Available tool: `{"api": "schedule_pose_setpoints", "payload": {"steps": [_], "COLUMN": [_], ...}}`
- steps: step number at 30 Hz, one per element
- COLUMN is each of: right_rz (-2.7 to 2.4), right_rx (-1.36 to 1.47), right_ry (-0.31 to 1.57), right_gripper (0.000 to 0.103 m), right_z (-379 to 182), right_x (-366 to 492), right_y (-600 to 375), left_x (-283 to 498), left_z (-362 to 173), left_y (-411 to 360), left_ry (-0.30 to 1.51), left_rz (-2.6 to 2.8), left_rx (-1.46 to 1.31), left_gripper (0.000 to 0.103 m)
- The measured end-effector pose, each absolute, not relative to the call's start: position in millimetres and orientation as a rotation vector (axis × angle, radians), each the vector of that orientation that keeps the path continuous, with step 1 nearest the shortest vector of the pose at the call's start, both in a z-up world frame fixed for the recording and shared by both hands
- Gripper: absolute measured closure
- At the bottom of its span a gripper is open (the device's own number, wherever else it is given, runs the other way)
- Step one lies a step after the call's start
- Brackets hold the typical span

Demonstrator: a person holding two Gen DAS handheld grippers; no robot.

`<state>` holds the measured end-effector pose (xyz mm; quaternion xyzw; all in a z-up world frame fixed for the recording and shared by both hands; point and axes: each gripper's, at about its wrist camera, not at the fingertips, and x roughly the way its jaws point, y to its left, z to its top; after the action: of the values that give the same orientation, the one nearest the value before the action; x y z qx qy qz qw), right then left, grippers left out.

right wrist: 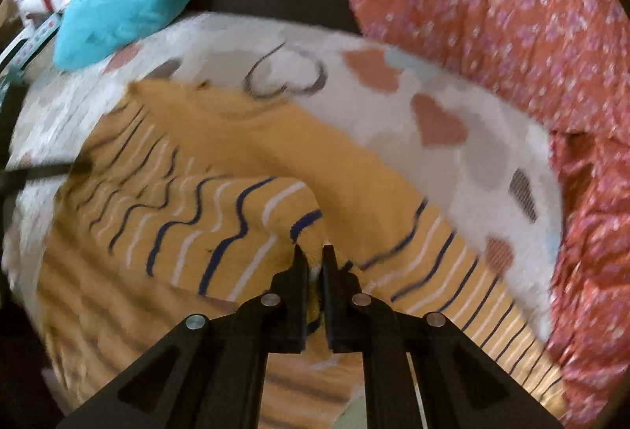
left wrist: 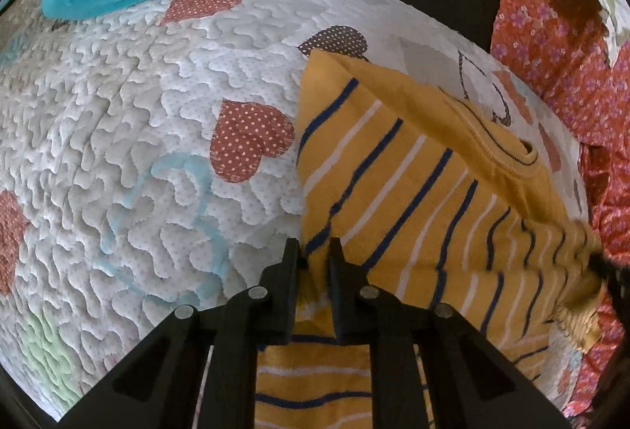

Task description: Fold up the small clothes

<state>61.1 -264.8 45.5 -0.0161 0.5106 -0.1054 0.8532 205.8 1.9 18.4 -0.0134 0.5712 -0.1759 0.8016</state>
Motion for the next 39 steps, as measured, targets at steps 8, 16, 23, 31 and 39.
{"api": "schedule_pose_setpoints", "payload": {"steps": [8, 16, 23, 31, 39], "right_rz": [-0.383, -0.082, 0.361, 0.346, 0.668], "right_rx": [-0.058, 0.195, 0.249, 0.012, 0.267], "right_ry": [1.208, 0.984, 1.069, 1.162, 1.184], "right_gripper": [0.072, 0.071, 0.071, 0.096, 0.101], "right_z": [-3.8, 40.2, -22.7, -57.7, -43.7], "right_x": [67.8, 0.9, -21.9, -23.0, -27.6], "right_y": [-284.8, -202.8, -48.6, 15.7, 48.2], "left_x": [197.8, 198.2, 186.5, 182.5, 187.3], "left_z": [34.3, 53.4, 38.0, 44.0, 41.9], "left_y": [11.9, 104.2, 171.7, 186.7, 180.4], "left_ry": [1.176, 1.116, 1.163, 1.144, 1.149], "left_rz": [-0.356, -0.202, -0.117, -0.129, -0.144], "left_rx": [0.018, -0.130, -0.274, -0.323, -0.327], "left_gripper": [0.087, 0.077, 0.076, 0.073, 0.073]}}
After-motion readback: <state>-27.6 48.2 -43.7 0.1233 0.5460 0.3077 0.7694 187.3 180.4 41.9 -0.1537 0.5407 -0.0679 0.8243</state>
